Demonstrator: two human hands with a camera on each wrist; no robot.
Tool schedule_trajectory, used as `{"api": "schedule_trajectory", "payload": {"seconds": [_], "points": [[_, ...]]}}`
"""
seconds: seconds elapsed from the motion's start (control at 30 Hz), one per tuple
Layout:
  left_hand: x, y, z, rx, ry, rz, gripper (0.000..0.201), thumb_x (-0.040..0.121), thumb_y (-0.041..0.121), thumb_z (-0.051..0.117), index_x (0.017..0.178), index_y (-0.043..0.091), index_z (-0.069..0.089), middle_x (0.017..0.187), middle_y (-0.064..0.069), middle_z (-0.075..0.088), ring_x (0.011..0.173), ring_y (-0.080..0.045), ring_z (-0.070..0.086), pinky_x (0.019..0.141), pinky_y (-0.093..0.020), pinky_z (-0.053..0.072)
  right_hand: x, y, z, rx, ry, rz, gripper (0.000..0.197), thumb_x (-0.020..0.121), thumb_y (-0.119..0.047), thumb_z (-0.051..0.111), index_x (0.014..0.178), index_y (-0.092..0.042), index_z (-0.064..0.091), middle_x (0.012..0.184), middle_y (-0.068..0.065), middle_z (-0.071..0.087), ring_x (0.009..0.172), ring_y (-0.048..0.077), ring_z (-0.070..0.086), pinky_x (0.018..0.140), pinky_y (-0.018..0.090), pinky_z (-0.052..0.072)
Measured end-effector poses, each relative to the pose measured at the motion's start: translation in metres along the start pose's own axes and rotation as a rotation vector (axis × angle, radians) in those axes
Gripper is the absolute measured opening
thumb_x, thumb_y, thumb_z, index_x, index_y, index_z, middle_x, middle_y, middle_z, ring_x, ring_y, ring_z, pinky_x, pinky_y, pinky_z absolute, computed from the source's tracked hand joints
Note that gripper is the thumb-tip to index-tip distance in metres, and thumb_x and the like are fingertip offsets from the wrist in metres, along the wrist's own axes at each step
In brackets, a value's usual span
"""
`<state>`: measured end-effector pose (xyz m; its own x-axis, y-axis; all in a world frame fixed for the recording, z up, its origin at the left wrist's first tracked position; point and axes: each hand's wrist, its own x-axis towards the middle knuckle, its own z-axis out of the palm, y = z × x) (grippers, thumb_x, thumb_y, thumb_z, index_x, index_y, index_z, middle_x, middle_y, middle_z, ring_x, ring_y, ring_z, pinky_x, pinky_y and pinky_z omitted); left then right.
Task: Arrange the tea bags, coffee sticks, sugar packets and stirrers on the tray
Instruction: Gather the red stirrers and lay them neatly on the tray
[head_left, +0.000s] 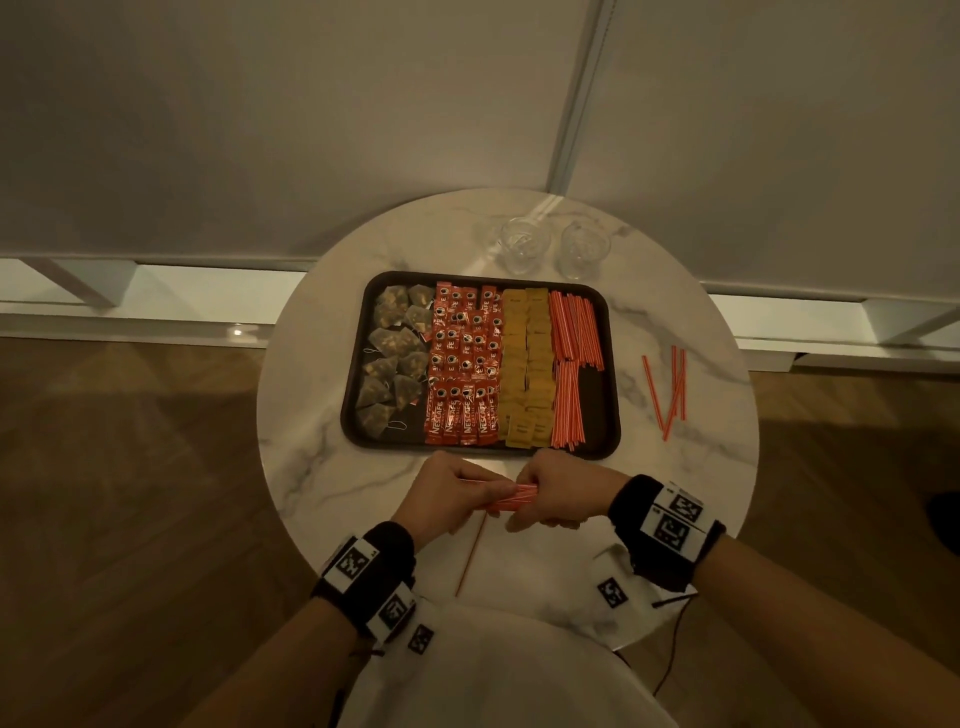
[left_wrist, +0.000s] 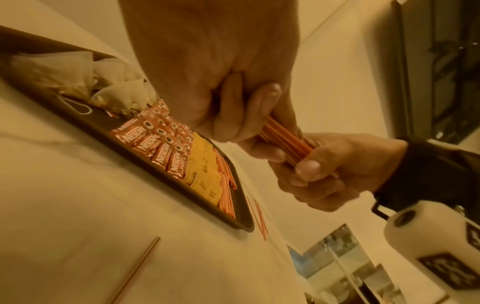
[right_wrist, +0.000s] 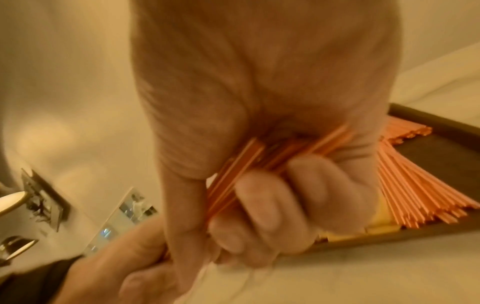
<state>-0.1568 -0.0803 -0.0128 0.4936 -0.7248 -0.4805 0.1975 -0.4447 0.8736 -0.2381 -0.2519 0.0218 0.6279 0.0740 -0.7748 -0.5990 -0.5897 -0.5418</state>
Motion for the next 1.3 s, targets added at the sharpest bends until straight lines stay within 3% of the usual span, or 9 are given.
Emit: {"api": "schedule_trajectory", "payload": {"seconds": [0.2,0.33,0.47,0.57,0.63,0.73,0.87,1.13,1.3], "points": [[0.004,-0.001,-0.001,-0.076,0.053,0.046,0.015,0.089,0.027,0.07,0.085,0.015,0.08,0.059,-0.006,0.067,0.035,-0.011,0.037,0.038,-0.021,0.03,-0.011,0.011,0.005,0.397,0.305,-0.166,0.055,0.08,-0.062,0.064,0.086,-0.007,0.071,0.058,0.003,0.06,0.041,0.012,0.048,0.045,0.02,0.04],[0.011,0.012,0.023,-0.141,0.151,0.081,0.025,0.092,0.024,0.066,0.073,0.011,0.075,0.05,0.005,0.062,0.034,-0.006,0.045,0.036,-0.018,0.033,0.001,0.016,0.027,0.58,0.749,-0.14,0.044,0.096,-0.038,0.058,0.062,-0.014,0.067,0.049,-0.007,0.06,0.043,0.003,0.053,0.051,0.02,0.043],[0.024,0.017,0.045,-0.1,0.25,0.051,0.043,0.096,0.032,0.061,0.061,0.007,0.068,0.045,0.0,0.058,0.037,-0.01,0.051,0.037,-0.022,0.037,0.002,0.033,0.034,0.584,0.889,-0.133,0.044,0.098,-0.03,0.058,0.057,-0.016,0.067,0.048,-0.003,0.058,0.044,0.005,0.05,0.049,0.022,0.04],[0.038,0.014,0.049,-0.004,0.169,0.029,0.041,0.088,0.033,0.071,0.059,0.004,0.071,0.048,-0.013,0.059,0.044,-0.022,0.051,0.046,-0.029,0.04,-0.01,0.05,0.037,0.534,0.782,-0.126,0.049,0.097,-0.038,0.059,0.052,-0.02,0.063,0.045,0.0,0.054,0.04,0.009,0.047,0.048,0.025,0.039],[0.047,0.011,0.049,0.096,0.087,0.028,0.043,0.084,0.031,0.076,0.045,0.019,0.066,0.04,0.001,0.052,0.041,-0.015,0.046,0.048,-0.026,0.04,-0.019,0.065,0.032,0.427,0.63,-0.08,0.049,0.094,-0.048,0.059,0.057,-0.017,0.068,0.049,0.004,0.061,0.041,0.012,0.052,0.049,0.028,0.045],[0.059,0.005,0.054,0.269,-0.003,-0.007,0.055,0.083,0.029,0.079,0.033,0.026,0.057,0.034,0.009,0.045,0.035,-0.008,0.039,0.046,-0.023,0.037,-0.025,0.079,0.022,0.171,0.48,-0.026,0.06,0.077,-0.073,0.057,0.09,-0.019,0.078,0.081,0.0,0.074,0.069,0.012,0.065,0.067,0.031,0.053],[0.066,0.006,0.069,0.318,-0.051,-0.046,0.045,0.088,0.029,0.073,0.046,0.02,0.06,0.039,0.007,0.051,0.033,-0.006,0.044,0.041,-0.021,0.038,-0.014,0.074,0.023,0.167,0.224,-0.029,0.032,0.089,-0.04,0.069,0.109,-0.015,0.069,0.085,0.001,0.068,0.066,0.011,0.063,0.067,0.028,0.054],[0.064,-0.019,0.054,-0.176,0.401,-0.13,0.046,0.102,0.036,0.048,0.082,-0.001,0.068,0.067,-0.011,0.068,0.052,-0.019,0.059,0.043,-0.025,0.044,0.014,0.108,0.004,0.127,0.265,-0.027,0.019,0.1,-0.027,0.052,0.087,-0.015,0.059,0.084,0.003,0.059,0.077,0.02,0.056,0.068,0.031,0.04],[0.056,-0.031,0.069,-0.109,0.505,-0.196,0.049,0.102,0.034,0.051,0.067,0.004,0.065,0.05,-0.002,0.056,0.043,-0.014,0.047,0.041,-0.021,0.038,0.026,0.102,-0.008,0.096,0.232,-0.155,0.027,0.103,-0.023,0.047,0.128,-0.015,0.056,0.113,-0.007,0.05,0.103,0.012,0.05,0.091,0.025,0.039]]}}
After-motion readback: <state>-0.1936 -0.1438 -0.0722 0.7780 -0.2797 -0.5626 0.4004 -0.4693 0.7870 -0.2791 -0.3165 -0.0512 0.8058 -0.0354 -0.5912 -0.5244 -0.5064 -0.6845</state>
